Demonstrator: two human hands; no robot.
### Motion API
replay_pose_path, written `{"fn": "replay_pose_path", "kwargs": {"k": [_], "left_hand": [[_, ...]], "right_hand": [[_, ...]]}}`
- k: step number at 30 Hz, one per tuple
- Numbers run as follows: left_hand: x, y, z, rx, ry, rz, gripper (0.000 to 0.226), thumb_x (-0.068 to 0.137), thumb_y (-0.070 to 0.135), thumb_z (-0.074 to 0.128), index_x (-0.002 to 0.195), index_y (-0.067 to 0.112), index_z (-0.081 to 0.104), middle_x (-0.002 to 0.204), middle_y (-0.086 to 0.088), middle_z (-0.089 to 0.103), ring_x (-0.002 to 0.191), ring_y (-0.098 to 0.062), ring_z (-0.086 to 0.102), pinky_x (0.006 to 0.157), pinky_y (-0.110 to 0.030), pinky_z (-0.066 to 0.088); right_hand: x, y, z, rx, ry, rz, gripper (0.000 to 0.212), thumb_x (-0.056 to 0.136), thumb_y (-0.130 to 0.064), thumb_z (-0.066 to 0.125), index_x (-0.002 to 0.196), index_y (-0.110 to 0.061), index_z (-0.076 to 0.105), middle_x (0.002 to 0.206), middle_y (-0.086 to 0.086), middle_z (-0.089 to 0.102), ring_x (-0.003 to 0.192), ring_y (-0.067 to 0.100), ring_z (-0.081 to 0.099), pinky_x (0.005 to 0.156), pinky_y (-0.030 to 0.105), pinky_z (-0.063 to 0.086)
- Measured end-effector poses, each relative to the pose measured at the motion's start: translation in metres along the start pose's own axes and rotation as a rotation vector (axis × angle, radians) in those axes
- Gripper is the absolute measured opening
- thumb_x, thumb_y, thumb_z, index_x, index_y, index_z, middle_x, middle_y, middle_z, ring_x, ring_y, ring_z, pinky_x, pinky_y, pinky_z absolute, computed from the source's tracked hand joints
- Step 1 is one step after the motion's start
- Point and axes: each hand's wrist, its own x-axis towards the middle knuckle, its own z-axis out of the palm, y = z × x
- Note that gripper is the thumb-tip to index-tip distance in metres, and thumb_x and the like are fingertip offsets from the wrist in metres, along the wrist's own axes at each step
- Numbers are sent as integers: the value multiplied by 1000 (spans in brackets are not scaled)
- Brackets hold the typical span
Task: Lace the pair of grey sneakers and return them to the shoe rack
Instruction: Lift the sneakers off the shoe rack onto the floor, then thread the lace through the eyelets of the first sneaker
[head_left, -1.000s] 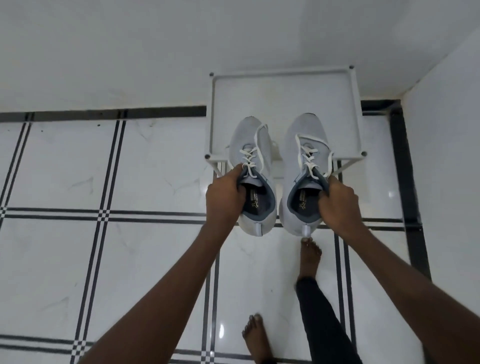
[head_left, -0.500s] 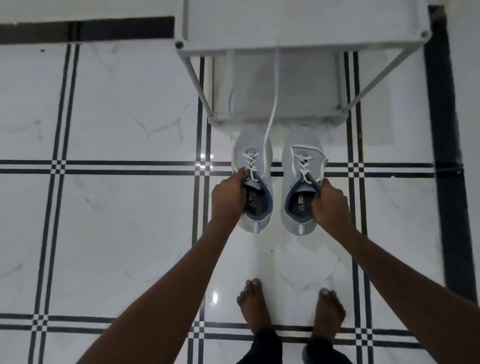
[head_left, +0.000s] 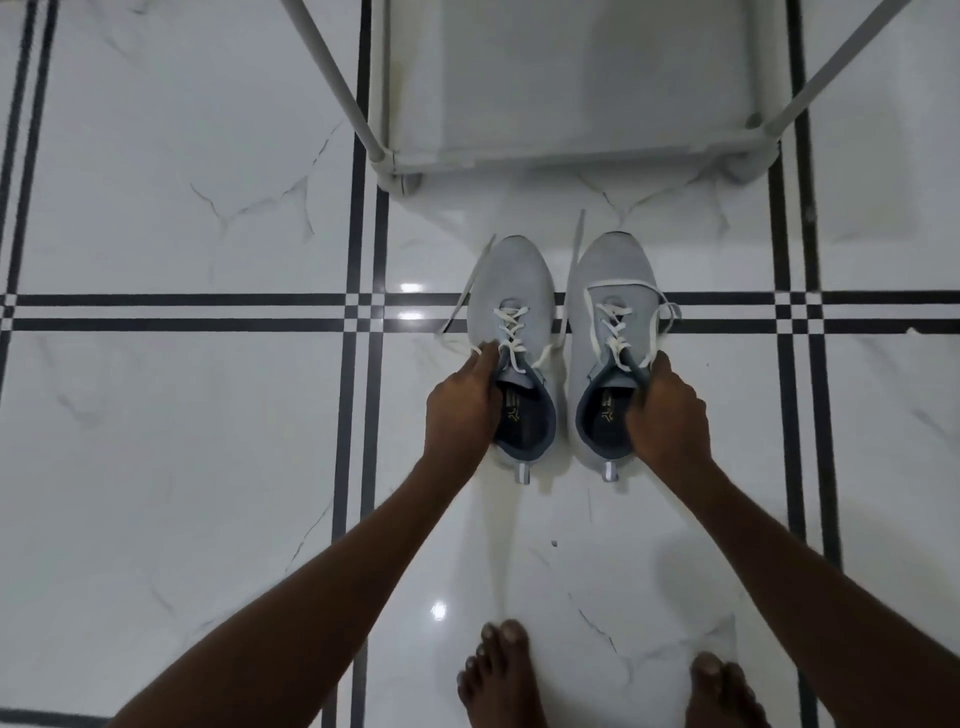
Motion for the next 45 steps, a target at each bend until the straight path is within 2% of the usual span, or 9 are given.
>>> {"fn": "replay_pose_path", "kwargs": {"k": [4, 7, 11, 14, 20, 23, 27, 33, 45], "left_hand": [[2, -7, -7, -14, -8, 59, 51, 95, 42, 54, 139, 17, 50, 107, -6, 74, 85, -24, 70, 70, -33, 54], [18, -23, -18, 149, 34, 120, 35, 97, 45, 50, 111, 20, 70, 95, -2, 73, 89, -20, 62, 68, -31, 50], [45, -47, -31, 259, -33, 290, 21, 83, 40, 73, 83, 19, 77, 105, -4, 65, 107, -27, 53, 87, -44, 48], [60, -54, -43, 162, -162, 379, 23, 82, 41, 75, 71, 21, 76, 120, 0, 68, 128, -25, 48, 105, -37, 38], [70, -60, -57, 108, -429, 338, 29, 91, 35, 68, 72, 14, 76, 68, 3, 72, 65, -13, 65, 68, -26, 50], [66, -63, -59, 72, -512, 276, 21, 94, 26, 64, 82, 14, 76, 55, 11, 66, 49, -3, 63, 62, -13, 46], [63, -60, -57, 44, -511, 298, 14, 93, 21, 65, 89, 16, 77, 63, 17, 57, 55, 7, 50, 64, -20, 36], [60, -79, -74, 28, -537, 134, 18, 94, 27, 63, 82, 25, 77, 62, 15, 59, 58, -2, 52, 60, -8, 37], [42, -118, -77, -29, -481, -65, 28, 94, 26, 60, 68, 27, 68, 52, 20, 56, 54, 1, 49, 61, -15, 36]], "right_hand": [[0, -17, 0, 33, 178, -84, 81, 74, -26, 53, 145, 1, 25, 144, 29, 41, 135, 46, 37, 107, 57, 39], [-1, -48, -1, -80, 293, -451, 71, 84, -29, 46, 147, -2, 30, 155, 23, 29, 147, 40, 18, 121, 51, 18], [19, -65, 19, -301, 104, -731, 38, 70, -12, 64, 107, -5, 63, 113, 16, 66, 123, 40, 46, 108, 49, 38], [38, -64, 30, -312, 15, -764, 22, 60, -3, 69, 81, -6, 61, 84, 16, 65, 93, 37, 54, 79, 42, 46], [59, -80, 39, -188, -37, -992, 4, 69, -9, 51, 71, -8, 54, 72, 17, 60, 71, 36, 55, 61, 40, 43], [64, -96, 26, -238, -235, -947, 13, 71, -20, 48, 59, -16, 45, 65, 10, 56, 71, 30, 55, 61, 39, 44], [67, -115, 1, -25, -461, -812, 36, 70, -42, 45, 46, -17, 36, 44, -1, 40, 43, 14, 43, 49, 35, 35], [90, -108, -17, -261, -648, -858, 42, 92, -36, 60, 54, -19, 67, 58, 4, 67, 50, 10, 51, 60, 30, 41], [110, -100, -13, -538, -576, -740, 38, 91, -38, 62, 57, -21, 62, 60, -9, 60, 62, 11, 56, 59, 25, 40]]}}
